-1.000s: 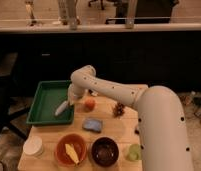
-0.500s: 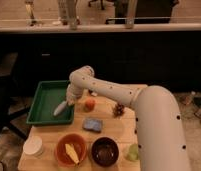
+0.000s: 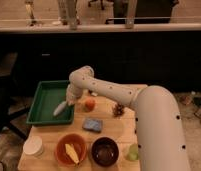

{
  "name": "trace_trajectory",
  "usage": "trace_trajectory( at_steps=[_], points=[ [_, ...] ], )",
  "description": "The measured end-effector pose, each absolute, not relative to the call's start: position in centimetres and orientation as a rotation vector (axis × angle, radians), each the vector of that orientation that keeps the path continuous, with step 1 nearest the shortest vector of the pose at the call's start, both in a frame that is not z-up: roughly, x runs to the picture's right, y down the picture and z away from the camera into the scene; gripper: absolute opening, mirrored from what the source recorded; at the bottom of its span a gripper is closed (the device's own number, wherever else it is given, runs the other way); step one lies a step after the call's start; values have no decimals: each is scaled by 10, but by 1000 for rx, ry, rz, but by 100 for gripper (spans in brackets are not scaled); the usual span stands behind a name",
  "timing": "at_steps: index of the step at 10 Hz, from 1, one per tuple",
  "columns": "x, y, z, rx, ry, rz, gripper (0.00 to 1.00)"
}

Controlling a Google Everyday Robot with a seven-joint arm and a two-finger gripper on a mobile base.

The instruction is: Place towel in tray

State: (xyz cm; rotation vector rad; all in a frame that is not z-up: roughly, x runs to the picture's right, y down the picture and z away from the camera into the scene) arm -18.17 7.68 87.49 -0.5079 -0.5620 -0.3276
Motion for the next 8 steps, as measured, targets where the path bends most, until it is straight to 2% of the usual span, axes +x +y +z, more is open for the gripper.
trace_trajectory(
  at_steps=[8],
  points=[
    [-220,74,857,-487,-654,-427,0]
  ],
)
